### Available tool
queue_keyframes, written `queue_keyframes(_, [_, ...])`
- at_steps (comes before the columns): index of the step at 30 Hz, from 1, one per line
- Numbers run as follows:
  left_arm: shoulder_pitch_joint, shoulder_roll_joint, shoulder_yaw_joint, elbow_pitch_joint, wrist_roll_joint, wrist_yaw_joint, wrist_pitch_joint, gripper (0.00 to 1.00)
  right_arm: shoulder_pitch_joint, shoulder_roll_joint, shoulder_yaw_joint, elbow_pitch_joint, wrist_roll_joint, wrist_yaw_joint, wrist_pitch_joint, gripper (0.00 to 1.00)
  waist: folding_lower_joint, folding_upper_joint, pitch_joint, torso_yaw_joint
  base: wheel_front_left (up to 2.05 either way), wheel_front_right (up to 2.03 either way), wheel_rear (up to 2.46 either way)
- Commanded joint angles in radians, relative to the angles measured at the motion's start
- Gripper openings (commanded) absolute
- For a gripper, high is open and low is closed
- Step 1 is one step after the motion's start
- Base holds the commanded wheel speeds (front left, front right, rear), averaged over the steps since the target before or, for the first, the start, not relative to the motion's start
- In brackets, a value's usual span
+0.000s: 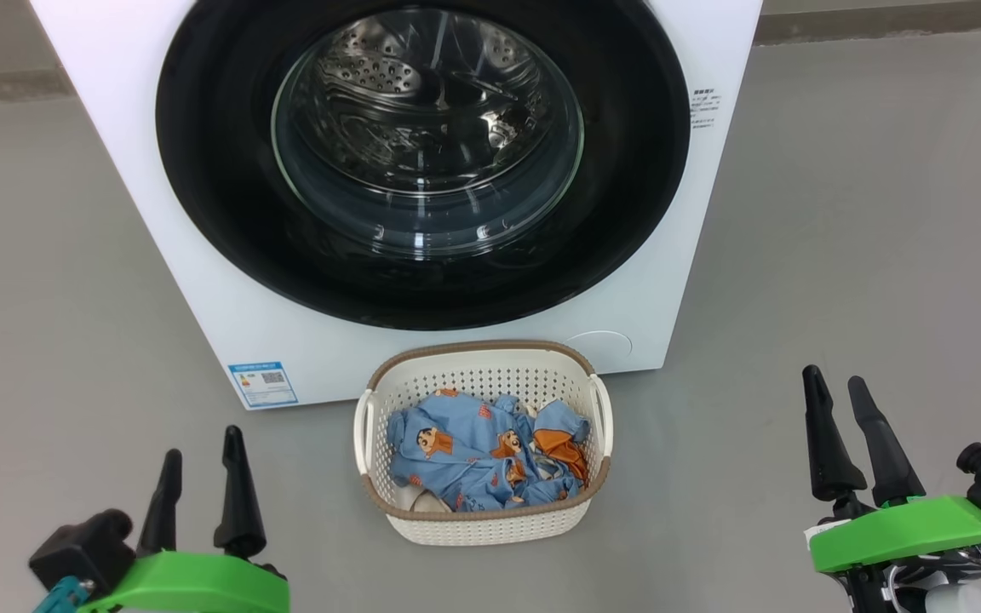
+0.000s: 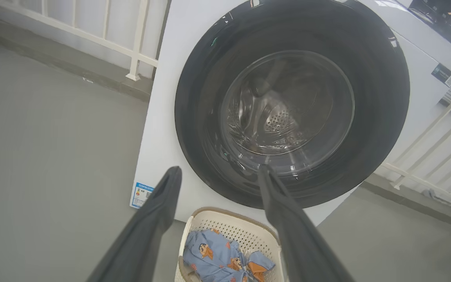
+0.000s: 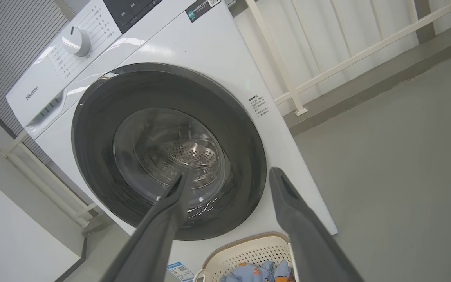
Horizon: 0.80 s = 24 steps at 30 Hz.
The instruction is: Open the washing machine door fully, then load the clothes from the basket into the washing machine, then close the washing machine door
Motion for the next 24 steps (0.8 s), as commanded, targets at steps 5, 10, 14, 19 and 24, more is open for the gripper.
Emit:
queue_keyframes(5, [-0.039,0.018,-0.002,-0.028,0.111,0.023,-0.025,1.00,-0.053,-0.011,0.026,-0.039,-0.109,0.001,-0.028,1.00,0.0000,-0.0001,-0.003,0.001,0.00,0.00,0.00])
queue_keyframes(10, [-0.035,0.019,-0.016,-0.011,0.177,0.029,-0.039,1.00,-0.056,-0.012,0.033,-0.034,-0.192,0.001,-0.043,1.00,0.0000,-0.0001,-0.005,0.002,0.00,0.00,0.00])
queue_keyframes(14, [-0.037,0.025,-0.032,0.012,0.253,0.046,-0.051,1.00,-0.058,-0.012,0.038,-0.026,-0.264,0.001,-0.054,1.00,0.0000,-0.0001,-0.005,0.004,0.00,0.00,0.00])
queue_keyframes(19, [-0.037,0.029,-0.052,0.019,0.316,0.061,-0.065,1.00,-0.060,-0.013,0.038,-0.008,-0.338,0.001,-0.069,1.00,0.0000,-0.0001,-0.007,0.005,0.00,0.00,0.00])
queue_keyframes(24, [-0.029,0.030,-0.059,0.054,0.364,0.062,-0.082,1.00,-0.063,-0.014,0.048,0.033,-0.417,0.002,-0.086,1.00,0.0000,-0.0001,-0.014,0.004,0.00,0.00,0.00])
